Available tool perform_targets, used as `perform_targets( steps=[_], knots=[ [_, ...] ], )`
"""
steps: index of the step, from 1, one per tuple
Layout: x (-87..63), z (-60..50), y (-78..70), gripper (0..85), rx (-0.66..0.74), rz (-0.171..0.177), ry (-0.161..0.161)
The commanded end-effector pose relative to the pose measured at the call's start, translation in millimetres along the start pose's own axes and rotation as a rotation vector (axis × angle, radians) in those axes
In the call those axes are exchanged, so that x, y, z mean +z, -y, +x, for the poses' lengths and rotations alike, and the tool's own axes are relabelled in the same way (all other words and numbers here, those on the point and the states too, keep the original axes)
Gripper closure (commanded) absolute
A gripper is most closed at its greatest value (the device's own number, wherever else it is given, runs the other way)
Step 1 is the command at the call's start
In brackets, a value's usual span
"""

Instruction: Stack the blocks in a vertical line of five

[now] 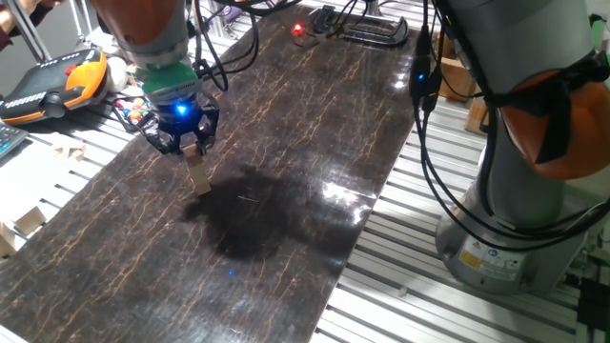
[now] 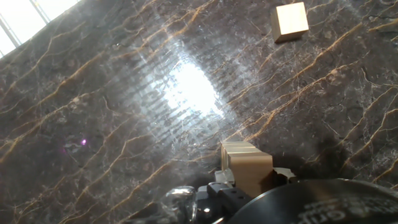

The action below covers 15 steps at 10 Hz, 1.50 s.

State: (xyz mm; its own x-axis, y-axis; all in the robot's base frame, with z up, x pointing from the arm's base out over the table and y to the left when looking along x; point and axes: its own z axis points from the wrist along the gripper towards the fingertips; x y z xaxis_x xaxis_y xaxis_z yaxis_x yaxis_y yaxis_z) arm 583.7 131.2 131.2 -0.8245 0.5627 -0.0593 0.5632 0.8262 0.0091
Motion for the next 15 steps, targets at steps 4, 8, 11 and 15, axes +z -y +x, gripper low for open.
perform_targets(
  steps=[4, 8, 11, 15],
  knots=[
    [-0.3, 0.2, -0.7, 77.7, 0.003, 0.005, 0.004],
    [0.1, 0.0, -0.3, 49.3, 0.024, 0.003, 0.014],
    [0.4, 0.1, -0.6, 52.0, 0.019, 0.003, 0.012],
    [-0.4, -0.3, -0.2, 34.7, 0.022, 0.009, 0.012]
  ],
)
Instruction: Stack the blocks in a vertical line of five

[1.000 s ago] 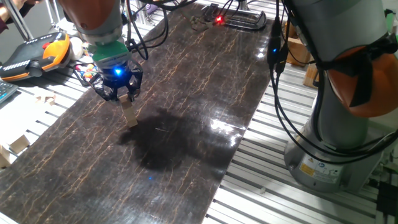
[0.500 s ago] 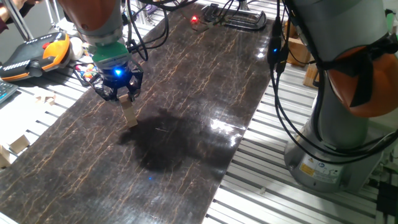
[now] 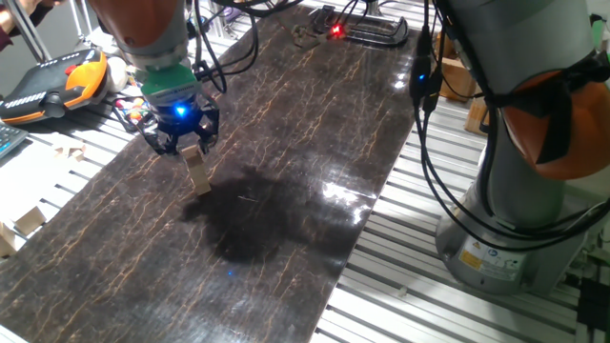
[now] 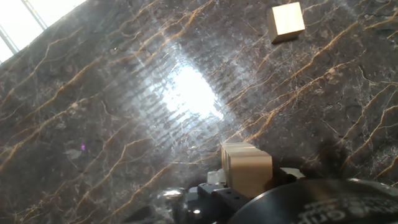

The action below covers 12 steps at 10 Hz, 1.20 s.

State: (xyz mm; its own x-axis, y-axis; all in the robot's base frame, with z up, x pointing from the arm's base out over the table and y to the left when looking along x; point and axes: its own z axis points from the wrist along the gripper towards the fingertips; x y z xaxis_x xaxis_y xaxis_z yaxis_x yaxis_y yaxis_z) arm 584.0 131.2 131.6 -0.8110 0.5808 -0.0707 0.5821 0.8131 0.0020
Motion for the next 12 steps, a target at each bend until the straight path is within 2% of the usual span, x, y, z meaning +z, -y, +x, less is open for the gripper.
perform_targets(
  steps=[1, 5, 7, 10, 12],
  knots=[
    [-0.8, -0.6, 0.2, 33.7, 0.000, 0.002, 0.000],
    [-12.1, -15.9, 4.9, 32.3, 0.003, 0.008, -0.011],
    [-10.5, -34.3, 8.9, 33.0, -0.017, 0.005, -0.017],
    [-0.5, -63.0, 13.3, 33.3, -0.040, 0.011, -0.016],
    [18.3, -74.2, 19.1, 33.0, -0.061, 0.002, -0.017]
  ],
)
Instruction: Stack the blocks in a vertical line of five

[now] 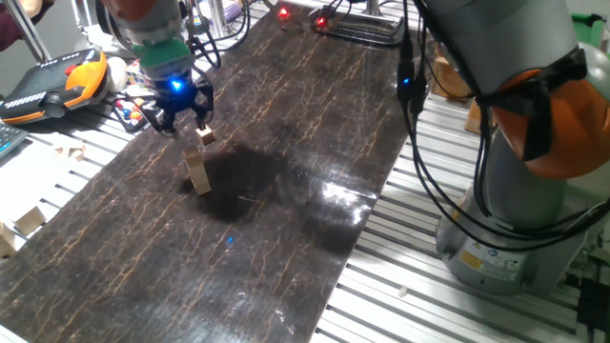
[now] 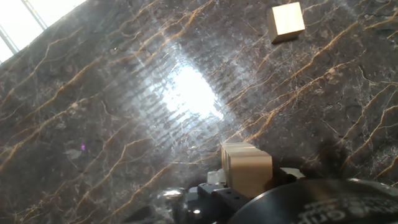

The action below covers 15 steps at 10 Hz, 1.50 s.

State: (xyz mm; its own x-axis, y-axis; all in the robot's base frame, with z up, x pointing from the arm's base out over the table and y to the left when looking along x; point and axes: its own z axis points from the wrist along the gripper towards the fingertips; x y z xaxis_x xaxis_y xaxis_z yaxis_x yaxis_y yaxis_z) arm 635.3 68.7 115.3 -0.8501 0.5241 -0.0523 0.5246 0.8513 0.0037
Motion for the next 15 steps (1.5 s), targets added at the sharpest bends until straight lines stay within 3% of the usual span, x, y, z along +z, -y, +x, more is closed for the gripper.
perform_targets(
  steps=[1, 6, 11, 15],
  knots=[
    [9.4, -5.1, 5.1, 33.0, -0.015, -0.009, -0.002],
    [37.4, -32.5, 25.2, 31.0, -0.096, -0.010, 0.009],
    [53.3, -39.0, 33.6, 29.7, -0.123, 0.003, 0.026],
    [54.5, -38.9, 34.1, 29.7, -0.128, -0.011, 0.008]
  ],
)
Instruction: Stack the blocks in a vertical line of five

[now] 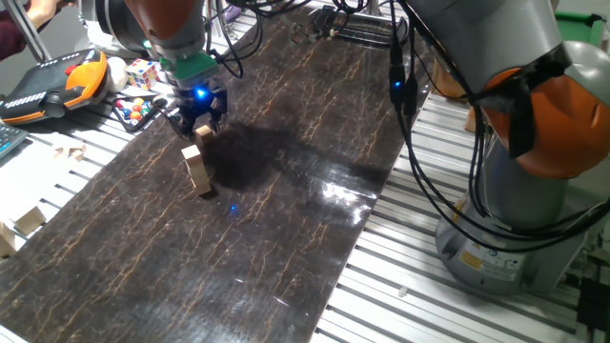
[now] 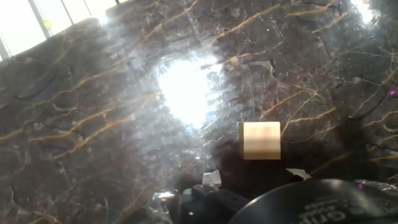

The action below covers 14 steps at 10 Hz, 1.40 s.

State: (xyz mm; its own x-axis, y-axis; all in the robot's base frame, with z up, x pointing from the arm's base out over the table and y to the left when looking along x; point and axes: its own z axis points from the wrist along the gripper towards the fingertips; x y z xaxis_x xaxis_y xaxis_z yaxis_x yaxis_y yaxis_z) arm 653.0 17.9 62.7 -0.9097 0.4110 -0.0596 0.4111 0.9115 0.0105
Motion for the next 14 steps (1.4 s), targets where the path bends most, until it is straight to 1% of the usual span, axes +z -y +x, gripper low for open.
perform_targets(
  steps=[1, 2, 3, 4, 5, 9, 12, 14],
  knots=[
    [0.0, 0.0, -0.1, 30.3, -0.001, -0.011, -0.005],
    [0.0, 0.0, -0.1, 30.3, 0.004, -0.018, -0.015],
    [0.0, 0.0, -0.1, 30.3, -0.001, -0.007, -0.015],
    [0.0, 0.0, -0.1, 30.3, -0.005, -0.011, -0.017],
    [0.0, 0.0, -0.1, 30.7, -0.027, -0.003, -0.013],
    [3.4, -8.6, 11.4, 30.3, -0.031, 0.006, 0.003],
    [15.2, -16.3, 10.2, 30.7, -0.033, -0.013, -0.005],
    [15.2, -17.6, 10.7, 30.7, -0.035, -0.008, -0.001]
  ],
)
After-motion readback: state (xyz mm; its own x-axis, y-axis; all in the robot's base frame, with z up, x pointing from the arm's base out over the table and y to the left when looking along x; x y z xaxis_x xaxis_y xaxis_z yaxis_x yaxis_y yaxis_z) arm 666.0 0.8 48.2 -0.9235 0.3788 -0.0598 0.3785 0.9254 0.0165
